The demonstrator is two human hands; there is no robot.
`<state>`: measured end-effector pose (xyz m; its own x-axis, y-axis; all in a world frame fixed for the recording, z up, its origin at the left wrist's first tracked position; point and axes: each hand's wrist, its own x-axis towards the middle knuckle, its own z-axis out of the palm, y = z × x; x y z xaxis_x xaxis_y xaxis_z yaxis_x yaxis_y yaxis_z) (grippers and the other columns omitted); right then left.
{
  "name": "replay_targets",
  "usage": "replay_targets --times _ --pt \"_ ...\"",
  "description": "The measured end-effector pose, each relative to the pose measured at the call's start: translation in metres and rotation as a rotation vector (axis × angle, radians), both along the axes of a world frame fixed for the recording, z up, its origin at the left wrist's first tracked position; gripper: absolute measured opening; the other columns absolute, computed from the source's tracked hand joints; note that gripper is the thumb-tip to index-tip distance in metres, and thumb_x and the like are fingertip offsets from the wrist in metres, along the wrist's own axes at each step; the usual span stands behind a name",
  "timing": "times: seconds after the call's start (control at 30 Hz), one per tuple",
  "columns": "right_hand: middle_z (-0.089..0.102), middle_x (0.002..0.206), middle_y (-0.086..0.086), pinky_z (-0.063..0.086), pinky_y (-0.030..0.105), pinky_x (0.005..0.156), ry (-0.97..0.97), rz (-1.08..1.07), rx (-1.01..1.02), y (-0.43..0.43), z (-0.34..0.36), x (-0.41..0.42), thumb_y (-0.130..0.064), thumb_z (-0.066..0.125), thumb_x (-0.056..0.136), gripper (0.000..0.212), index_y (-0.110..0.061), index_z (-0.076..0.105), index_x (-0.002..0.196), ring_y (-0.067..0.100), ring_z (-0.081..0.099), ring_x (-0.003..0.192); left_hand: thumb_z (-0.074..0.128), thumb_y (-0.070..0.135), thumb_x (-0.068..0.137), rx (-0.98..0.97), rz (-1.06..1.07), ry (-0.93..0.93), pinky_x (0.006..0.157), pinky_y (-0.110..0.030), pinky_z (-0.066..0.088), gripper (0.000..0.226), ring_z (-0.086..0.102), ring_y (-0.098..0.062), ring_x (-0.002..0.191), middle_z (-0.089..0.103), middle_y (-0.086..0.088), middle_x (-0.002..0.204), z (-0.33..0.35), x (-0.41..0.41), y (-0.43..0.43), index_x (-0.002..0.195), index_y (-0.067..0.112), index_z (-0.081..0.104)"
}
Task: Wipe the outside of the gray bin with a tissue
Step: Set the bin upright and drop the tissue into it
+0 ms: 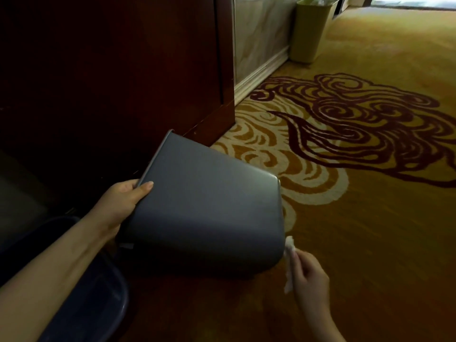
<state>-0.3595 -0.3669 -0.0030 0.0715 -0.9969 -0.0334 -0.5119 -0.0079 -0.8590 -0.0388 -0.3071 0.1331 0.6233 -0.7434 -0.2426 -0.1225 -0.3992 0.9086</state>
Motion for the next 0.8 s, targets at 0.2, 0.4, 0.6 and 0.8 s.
replay_targets --times 0.2,0.4,0.6,0.8 --pt "0.065 0.089 -0.003 0.045 0.022 0.059 -0.158 0.047 0.045 -0.019 0.047 0.012 -0.029 0.052 0.090 0.022 -0.021 0.061 0.108 0.008 0.061 0.077 0.052 0.026 0.090 -0.075 -0.295 -0.343 0.063 -0.019 0.048 0.013 0.065 -0.002 0.076 0.068 0.012 0.086 0.040 -0.003 -0.015 0.100 0.025 0.060" --pt "0.056 0.111 -0.009 0.050 0.033 0.075 -0.523 0.181 0.402 -0.028 0.118 0.026 -0.027 0.067 0.072 0.039 -0.033 0.057 0.109 0.015 0.056 0.101 0.051 0.026 0.089 -0.026 -0.579 -0.949 0.063 -0.030 0.051 0.015 0.062 -0.008 0.067 0.066 0.003 0.078 0.076 -0.006 -0.020 0.096 0.019 0.062" --pt "0.066 0.111 -0.008 0.051 0.036 0.083 -0.579 0.381 0.357 -0.028 0.177 0.028 -0.022 0.054 0.084 0.026 -0.038 0.070 0.098 0.016 0.062 0.103 0.048 0.031 0.090 0.037 -0.718 -1.297 0.061 -0.035 0.051 0.016 0.062 -0.015 0.067 0.065 0.001 0.074 0.057 0.002 0.015 0.092 0.022 0.061" --pt "0.067 0.096 -0.015 0.050 0.009 0.067 -0.245 0.686 -0.161 -0.043 0.235 0.098 -0.020 0.061 0.083 0.036 -0.035 0.060 0.115 -0.007 0.060 0.089 0.047 0.034 0.089 0.069 -0.713 -1.340 0.053 -0.027 0.045 0.016 0.061 -0.011 0.062 0.064 0.005 0.069 0.049 -0.010 0.041 0.092 0.025 0.059"
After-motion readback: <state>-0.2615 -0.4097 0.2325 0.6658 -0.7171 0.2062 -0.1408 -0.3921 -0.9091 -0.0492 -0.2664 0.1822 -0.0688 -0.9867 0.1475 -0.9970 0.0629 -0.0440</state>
